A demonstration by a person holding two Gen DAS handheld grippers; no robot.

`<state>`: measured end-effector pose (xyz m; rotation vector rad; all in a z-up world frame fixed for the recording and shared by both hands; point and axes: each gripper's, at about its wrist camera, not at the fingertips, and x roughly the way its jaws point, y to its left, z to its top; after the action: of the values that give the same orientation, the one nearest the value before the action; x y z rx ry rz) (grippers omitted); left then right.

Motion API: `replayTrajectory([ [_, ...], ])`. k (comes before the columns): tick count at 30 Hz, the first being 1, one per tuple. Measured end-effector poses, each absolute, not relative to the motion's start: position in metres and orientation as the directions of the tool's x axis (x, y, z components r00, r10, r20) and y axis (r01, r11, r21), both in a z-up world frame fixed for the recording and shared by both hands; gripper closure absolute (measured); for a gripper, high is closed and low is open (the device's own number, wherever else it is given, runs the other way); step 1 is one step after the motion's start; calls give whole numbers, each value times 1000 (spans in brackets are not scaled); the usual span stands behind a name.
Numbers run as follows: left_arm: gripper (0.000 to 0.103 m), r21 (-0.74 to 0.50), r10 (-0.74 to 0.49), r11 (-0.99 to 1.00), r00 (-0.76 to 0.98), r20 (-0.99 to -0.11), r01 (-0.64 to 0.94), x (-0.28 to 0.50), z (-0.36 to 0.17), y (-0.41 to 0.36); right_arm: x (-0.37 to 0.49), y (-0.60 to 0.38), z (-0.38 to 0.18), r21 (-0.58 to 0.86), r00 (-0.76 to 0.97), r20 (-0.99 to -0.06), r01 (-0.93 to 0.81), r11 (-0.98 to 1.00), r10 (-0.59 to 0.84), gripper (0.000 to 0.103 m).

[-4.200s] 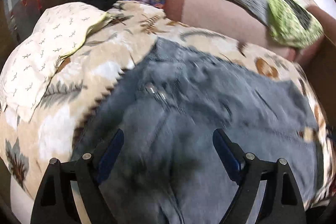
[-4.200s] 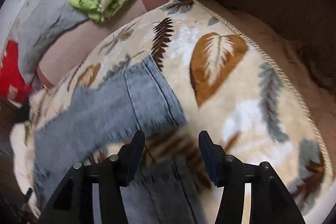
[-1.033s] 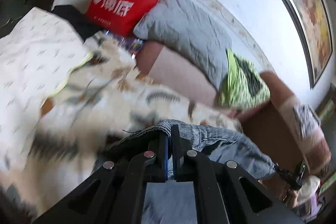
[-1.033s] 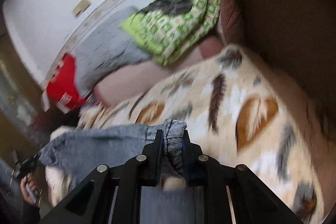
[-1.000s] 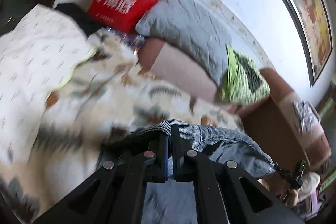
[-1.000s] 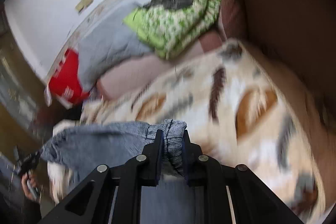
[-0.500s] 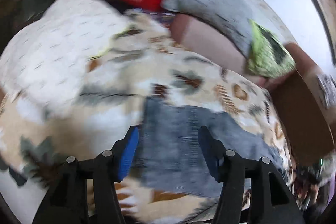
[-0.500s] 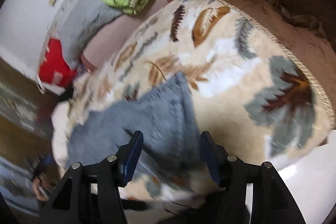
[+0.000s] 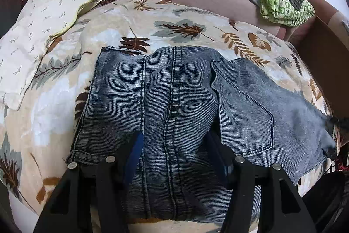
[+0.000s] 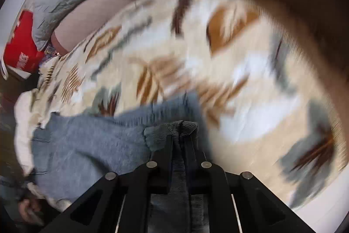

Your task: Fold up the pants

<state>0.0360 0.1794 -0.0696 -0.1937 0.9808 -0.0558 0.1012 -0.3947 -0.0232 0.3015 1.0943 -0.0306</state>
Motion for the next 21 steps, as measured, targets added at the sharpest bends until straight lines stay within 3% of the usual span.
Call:
replayTrajectory([
  [3, 39, -196, -140, 980, 568, -811, -37, 35, -73, 180, 109, -395, -8, 134, 517, -856, 172, 976, 26, 94],
  [5, 38, -191, -138, 981, 573, -808, -32, 35, -74, 181, 117, -397, -23, 168, 482, -873, 143, 975, 80, 93],
  [8, 36, -194, -141, 981, 574, -807, -31, 39, -75, 184, 117, -401, -43, 112, 437, -899, 185, 976, 20, 92],
  [11, 36, -194, -146, 981, 575, -805, -23, 40, -75, 184, 84, -411, -20, 257, 534, -840, 242, 936, 93, 92],
  [15, 36, -247, -164, 967, 582, -797, -65, 34, -64, 190, 38, -374, 15, 428, 584, -756, 98, 898, 297, 89],
  [18, 35, -369, -207, 919, 621, -756, -142, 11, -44, 207, 16, -340, 15, 557, 549, -694, -2, 831, 466, 62],
  [19, 34, -410, -205, 893, 640, -741, -188, -2, -38, 216, 11, -330, 10, 575, 540, -687, -7, 818, 487, 44],
  [21, 25, -477, -186, 829, 661, -727, -292, -25, -35, 231, 3, -318, -4, 604, 535, -677, 10, 797, 506, 39],
])
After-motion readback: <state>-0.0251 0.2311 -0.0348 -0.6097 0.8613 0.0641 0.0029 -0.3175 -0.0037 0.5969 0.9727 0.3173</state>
